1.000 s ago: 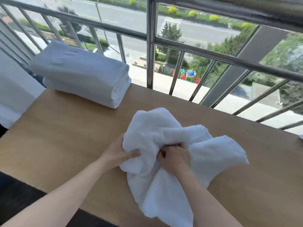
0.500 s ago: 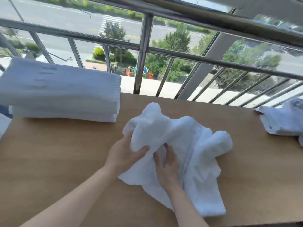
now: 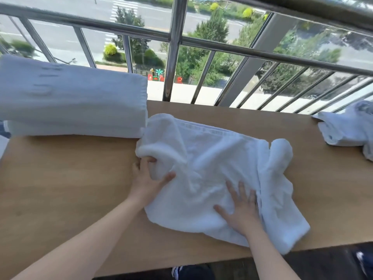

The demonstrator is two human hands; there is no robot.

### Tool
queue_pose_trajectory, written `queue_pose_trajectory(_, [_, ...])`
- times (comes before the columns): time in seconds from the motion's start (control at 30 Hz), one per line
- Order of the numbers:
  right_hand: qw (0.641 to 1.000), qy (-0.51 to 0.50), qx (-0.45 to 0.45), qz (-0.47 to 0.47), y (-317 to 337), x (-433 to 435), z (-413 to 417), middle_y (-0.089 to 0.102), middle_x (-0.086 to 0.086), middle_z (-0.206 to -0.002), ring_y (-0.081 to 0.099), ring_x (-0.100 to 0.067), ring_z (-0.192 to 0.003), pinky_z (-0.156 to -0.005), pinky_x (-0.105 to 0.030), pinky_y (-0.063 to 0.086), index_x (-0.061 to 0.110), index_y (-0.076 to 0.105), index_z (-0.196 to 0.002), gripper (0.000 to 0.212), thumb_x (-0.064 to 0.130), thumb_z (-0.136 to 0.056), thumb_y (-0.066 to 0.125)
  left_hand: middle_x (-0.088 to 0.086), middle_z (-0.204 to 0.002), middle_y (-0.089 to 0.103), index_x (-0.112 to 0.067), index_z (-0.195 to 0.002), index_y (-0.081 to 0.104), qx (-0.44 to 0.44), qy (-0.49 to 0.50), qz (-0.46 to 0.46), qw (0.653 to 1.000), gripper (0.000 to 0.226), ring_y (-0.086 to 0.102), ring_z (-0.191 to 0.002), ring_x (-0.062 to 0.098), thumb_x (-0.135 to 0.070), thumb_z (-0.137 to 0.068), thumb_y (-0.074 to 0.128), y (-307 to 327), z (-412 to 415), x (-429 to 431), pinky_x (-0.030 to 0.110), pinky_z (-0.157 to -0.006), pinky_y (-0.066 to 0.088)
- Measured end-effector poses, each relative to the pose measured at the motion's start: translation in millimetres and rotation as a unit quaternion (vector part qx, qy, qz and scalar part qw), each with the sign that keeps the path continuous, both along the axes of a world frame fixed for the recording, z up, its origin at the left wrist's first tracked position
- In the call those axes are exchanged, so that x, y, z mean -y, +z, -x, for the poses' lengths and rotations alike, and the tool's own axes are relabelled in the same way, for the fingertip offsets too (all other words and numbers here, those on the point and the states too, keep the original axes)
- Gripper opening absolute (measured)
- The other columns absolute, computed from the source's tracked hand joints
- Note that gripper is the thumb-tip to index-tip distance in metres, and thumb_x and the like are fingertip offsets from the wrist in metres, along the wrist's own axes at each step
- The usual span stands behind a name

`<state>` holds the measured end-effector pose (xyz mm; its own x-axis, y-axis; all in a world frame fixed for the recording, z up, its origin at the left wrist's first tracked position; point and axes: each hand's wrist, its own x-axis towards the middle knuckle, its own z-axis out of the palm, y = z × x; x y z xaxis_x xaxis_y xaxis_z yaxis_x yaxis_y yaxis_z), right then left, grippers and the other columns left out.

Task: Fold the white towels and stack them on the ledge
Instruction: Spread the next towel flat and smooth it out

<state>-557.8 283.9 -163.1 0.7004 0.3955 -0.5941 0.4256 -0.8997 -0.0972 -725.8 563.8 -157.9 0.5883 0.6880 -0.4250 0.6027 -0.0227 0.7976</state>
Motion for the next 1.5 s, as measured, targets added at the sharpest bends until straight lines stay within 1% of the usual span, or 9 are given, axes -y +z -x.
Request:
queue_pose_trajectory(0.13, [0.999,-0.018,0.013,0.027,7,-2,-41,-0.023,0.009,-0.164,-0.019,-0.029,-0.151,-0.122,-0.051,-0.004,0.055,-0.013,-0.150,0.091,0.081,-0.083,0.042,-0.014,-0.109,0.053,-0.034,-0.115,0.040,0.017,0.038,0.014,0.999,0.081,0.059,-0.084,0.000,-0.069,-0.056,0.083,0,-17,11,0.016,-0.065,0.048])
queue_pose_trajectory(0.23, [0.995,-0.045,0.069,-0.053,7,-35,-37,-0.012,0.004,-0.166,-0.014,-0.026,-0.152,-0.120,-0.057,-0.001,0.045,0.010,-0.155,0.072,0.062,-0.093,0.043,-0.024,-0.103,0.048,-0.028,-0.118,0.040,0.003,0.033,0.026,0.999,0.089,0.054,-0.081,-0.005,-0.070,-0.052,0.084,-3,-30,22,0.024,-0.068,0.045])
queue_pose_trajectory(0.4, [0.992,0.056,0.011,-0.112,-7,-72,-1,-0.025,0.015,-0.161,-0.028,-0.026,-0.148,-0.112,-0.068,-0.013,0.060,-0.019,-0.144,0.073,0.083,-0.080,0.009,-0.022,-0.106,0.051,-0.032,-0.119,0.040,-0.002,0.069,0.019,0.997,0.099,0.052,-0.092,-0.005,-0.074,-0.042,0.086,-9,-40,38,0.031,-0.074,0.052])
queue_pose_trajectory(0.77, [0.993,0.100,0.044,-0.035,-25,20,-98,-0.052,0.022,-0.144,-0.051,-0.020,-0.133,-0.100,-0.066,-0.034,0.052,-0.041,-0.137,0.088,0.096,-0.068,-0.008,-0.019,-0.117,0.053,-0.035,-0.129,0.032,-0.025,0.018,-0.005,1.000,0.103,0.059,-0.104,0.006,-0.072,-0.048,0.084,-16,-109,105,0.025,-0.082,0.049])
queue_pose_trajectory(0.9, [0.997,0.061,0.051,-0.019,-20,64,-159,-0.042,0.024,-0.151,-0.039,-0.014,-0.142,-0.111,-0.063,-0.023,0.054,-0.032,-0.143,0.075,0.084,-0.082,-0.001,-0.018,-0.118,0.057,-0.053,-0.118,0.030,0.019,-0.010,0.026,0.999,0.082,0.062,-0.100,0.002,-0.067,-0.057,0.083,-14,-135,122,0.027,-0.076,0.052])
queue_pose_trajectory(1.07, [0.970,-0.134,0.135,-0.152,-19,41,-174,0.014,-0.001,-0.166,0.004,-0.023,-0.152,-0.118,-0.063,0.000,0.036,0.014,-0.157,0.067,0.064,-0.096,0.022,-0.003,-0.090,0.073,-0.056,-0.101,0.034,0.009,0.052,0.003,0.999,0.061,0.070,-0.068,0.005,-0.048,-0.068,0.084,-9,-118,109,0.015,-0.048,0.046])
queue_pose_trajectory(1.17, [0.979,-0.048,0.122,-0.157,-28,0,-128,-0.006,-0.009,-0.167,-0.011,-0.031,-0.152,-0.116,-0.061,-0.013,0.040,0.004,-0.157,0.069,0.064,-0.097,0.027,-0.001,-0.097,0.070,-0.054,-0.099,0.037,0.014,0.108,0.006,0.994,0.059,0.069,-0.077,0.006,-0.044,-0.067,0.086,-12,-96,108,0.024,-0.060,0.051])
queue_pose_trajectory(1.33, [0.977,0.030,0.099,-0.186,-41,-49,-44,-0.021,-0.009,-0.164,-0.028,-0.029,-0.148,-0.116,-0.059,-0.019,0.036,-0.004,-0.158,0.071,0.064,-0.097,0.019,-0.009,-0.113,0.067,-0.036,-0.116,0.051,-0.005,0.231,0.089,0.969,0.072,0.067,-0.096,0.008,-0.057,-0.058,0.089,-14,-78,96,0.034,-0.080,0.056])
queue_pose_trajectory(1.5, [0.967,0.112,0.099,-0.204,-42,-49,-42,-0.012,0.008,-0.166,-0.020,-0.018,-0.151,-0.119,-0.054,-0.015,0.030,-0.001,-0.158,0.067,0.056,-0.100,0.018,0.006,-0.109,0.075,-0.016,-0.121,0.065,0.013,0.135,0.340,0.930,0.092,0.073,-0.098,0.025,-0.072,-0.051,0.085,-8,-112,63,0.040,-0.083,0.059])
